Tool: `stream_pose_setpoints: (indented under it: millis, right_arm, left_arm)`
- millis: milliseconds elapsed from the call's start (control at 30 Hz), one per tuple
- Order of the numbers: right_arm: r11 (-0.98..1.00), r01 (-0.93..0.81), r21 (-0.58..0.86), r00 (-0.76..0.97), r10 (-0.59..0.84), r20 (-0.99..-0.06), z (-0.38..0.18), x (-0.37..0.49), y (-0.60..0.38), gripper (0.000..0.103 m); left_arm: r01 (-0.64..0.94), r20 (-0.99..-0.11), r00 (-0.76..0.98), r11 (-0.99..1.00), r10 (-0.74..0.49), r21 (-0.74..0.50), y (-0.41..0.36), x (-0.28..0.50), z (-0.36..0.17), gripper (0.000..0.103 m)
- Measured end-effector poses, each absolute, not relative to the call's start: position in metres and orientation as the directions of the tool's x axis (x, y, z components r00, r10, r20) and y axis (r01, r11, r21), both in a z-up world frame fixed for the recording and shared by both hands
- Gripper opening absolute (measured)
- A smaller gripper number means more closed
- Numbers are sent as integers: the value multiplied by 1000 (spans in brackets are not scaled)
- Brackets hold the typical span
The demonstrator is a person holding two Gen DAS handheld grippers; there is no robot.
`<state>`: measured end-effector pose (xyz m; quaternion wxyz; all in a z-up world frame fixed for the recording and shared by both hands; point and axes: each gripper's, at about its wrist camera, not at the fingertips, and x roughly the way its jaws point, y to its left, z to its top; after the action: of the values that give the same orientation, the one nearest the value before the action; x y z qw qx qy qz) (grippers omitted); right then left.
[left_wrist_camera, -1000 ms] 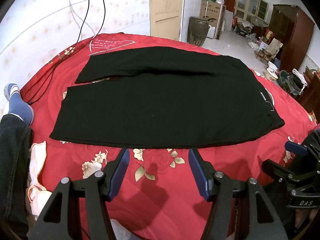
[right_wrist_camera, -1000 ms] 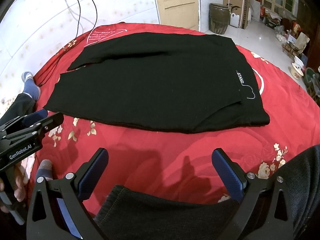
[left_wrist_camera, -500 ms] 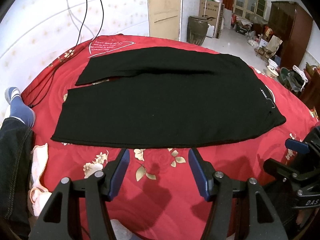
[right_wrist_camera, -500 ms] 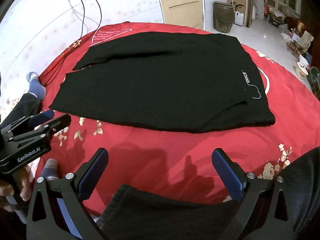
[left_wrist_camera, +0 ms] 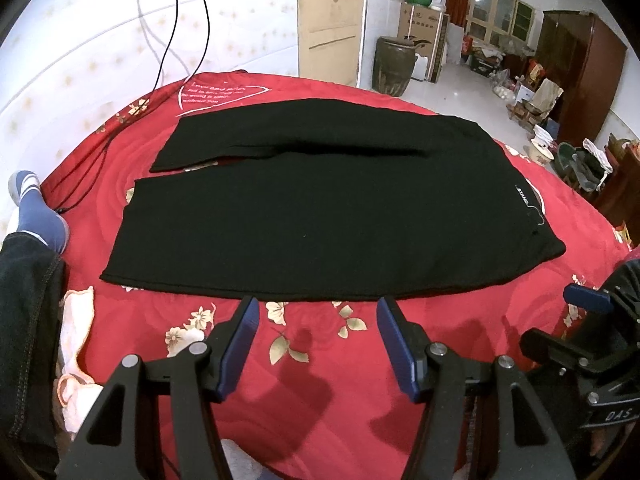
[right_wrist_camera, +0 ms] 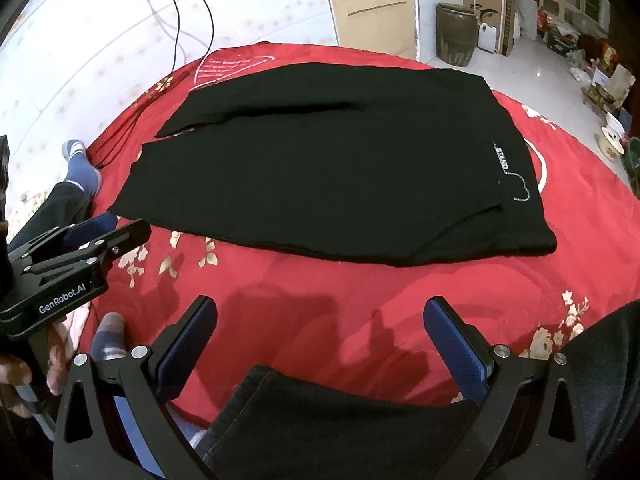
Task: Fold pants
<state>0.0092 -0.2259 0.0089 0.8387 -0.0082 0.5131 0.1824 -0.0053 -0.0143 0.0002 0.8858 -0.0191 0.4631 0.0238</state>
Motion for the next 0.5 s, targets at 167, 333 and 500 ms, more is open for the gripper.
stream_pose_setpoints:
  millis: [167, 333, 500]
  right_arm:
    - [933, -321, 161, 409, 290, -865, 12, 13, -225, 103]
    - [933, -322, 161, 416, 292, -861, 17, 19, -224, 103]
    - [933, -317, 169, 423, 298, -855, 22, 30, -226, 103]
  left_arm:
    - [-55, -823, 568, 998, 24, -8, -16, -4, -1, 64]
    - [-46, -823, 568, 999, 25, -1, -18, 0, -1, 64]
    - [-45, -828, 560, 999, 28, 4, -17, 8, -2, 64]
